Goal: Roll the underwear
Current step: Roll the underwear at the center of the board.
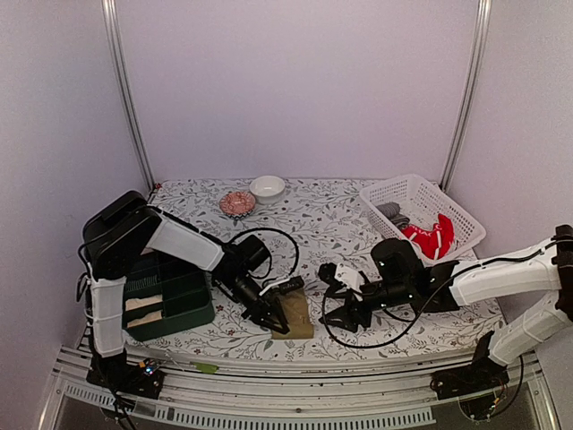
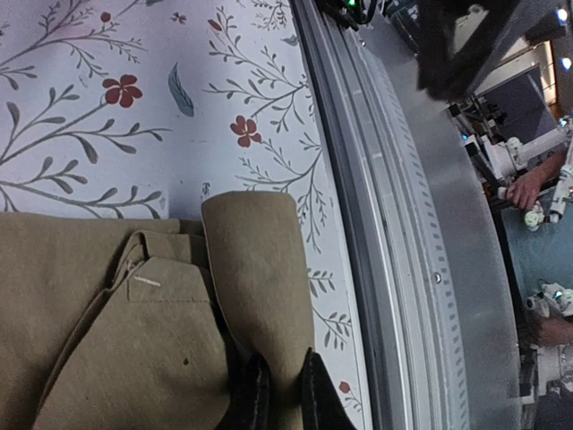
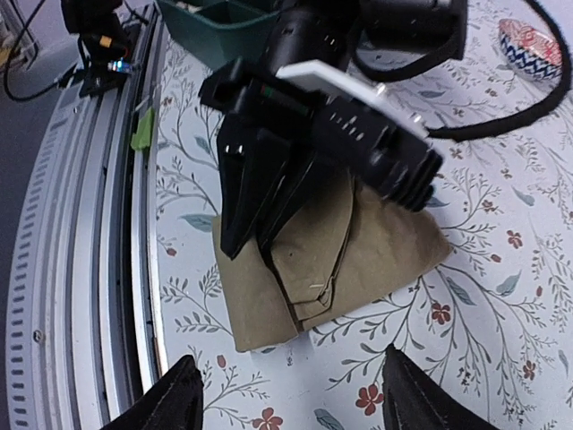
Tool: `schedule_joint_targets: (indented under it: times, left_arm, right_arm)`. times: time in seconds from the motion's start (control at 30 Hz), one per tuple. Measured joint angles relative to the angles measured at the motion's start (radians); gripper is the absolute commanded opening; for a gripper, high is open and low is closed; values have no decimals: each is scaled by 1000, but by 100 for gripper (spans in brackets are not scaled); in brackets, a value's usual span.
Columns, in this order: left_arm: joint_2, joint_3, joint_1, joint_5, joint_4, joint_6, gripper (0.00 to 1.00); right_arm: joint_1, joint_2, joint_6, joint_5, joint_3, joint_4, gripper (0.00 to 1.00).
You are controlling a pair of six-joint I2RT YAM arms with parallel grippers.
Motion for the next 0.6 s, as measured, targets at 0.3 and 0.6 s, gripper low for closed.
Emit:
schedule_joint_targets:
  times: [0.3, 0.6]
  left_arm:
    - [60, 54, 21, 75, -76, 13, 0]
    - [62, 58, 22, 76, -85, 17, 1]
  right_arm:
    - [66, 258, -96, -46, 93, 76, 49]
    - [108, 359, -166, -73, 118, 101, 43]
